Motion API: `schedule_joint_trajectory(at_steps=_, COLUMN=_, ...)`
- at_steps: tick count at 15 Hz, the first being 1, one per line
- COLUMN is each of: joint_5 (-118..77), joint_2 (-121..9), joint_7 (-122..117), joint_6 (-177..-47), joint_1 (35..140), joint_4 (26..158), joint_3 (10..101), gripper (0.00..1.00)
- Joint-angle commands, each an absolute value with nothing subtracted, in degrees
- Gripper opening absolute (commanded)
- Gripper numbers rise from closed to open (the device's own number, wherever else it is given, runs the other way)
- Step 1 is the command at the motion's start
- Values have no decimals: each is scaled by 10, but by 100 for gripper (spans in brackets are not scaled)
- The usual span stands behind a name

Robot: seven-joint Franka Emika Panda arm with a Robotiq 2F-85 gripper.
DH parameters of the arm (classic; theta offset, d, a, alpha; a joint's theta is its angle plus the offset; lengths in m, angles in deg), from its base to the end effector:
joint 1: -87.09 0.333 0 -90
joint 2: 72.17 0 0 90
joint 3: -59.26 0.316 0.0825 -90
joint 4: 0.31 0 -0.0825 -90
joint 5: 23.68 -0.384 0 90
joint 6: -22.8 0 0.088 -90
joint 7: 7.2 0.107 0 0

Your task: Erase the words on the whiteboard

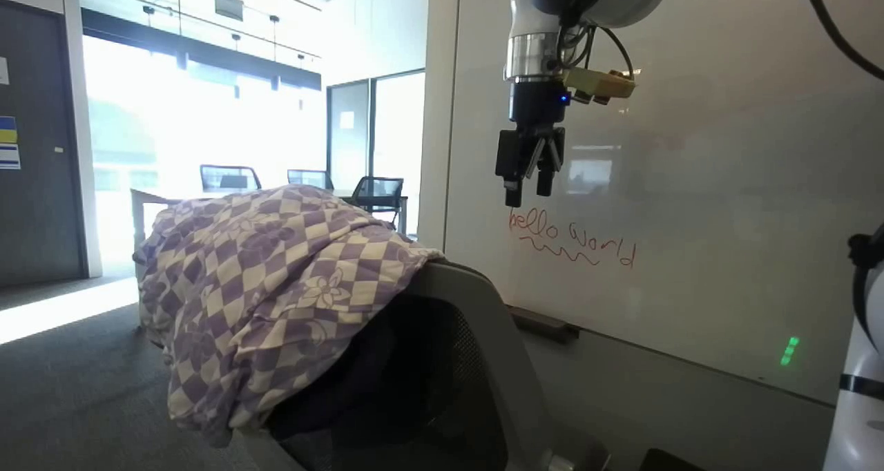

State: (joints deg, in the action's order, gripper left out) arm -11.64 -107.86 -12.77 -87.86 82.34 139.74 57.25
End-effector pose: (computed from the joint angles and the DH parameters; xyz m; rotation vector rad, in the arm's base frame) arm 0.3704 -0.0599 0.5268 2.9473 0.0710 0.1339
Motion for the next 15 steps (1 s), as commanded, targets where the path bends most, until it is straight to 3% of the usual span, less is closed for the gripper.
schedule_joint_trajectory(at_steps=1, joint_5=-98, joint_2=-1072, joint_7=-121, joint_6=-889, joint_1=817, joint_4=1406, joint_3=565, gripper=100)
schedule_joint_trajectory(at_steps=7, joint_5=-240, joint_2=-1118, joint_7=-200, joint_6=-828, joint_1=878, joint_4=1456, joint_3=525, gripper=100)
schedule_joint_trajectory(at_steps=15, joint_5=-414, joint_2=-1183, joint_7=-266, joint_6=-749, joint_1=985, joint_4=1490, joint_3=559, gripper=100)
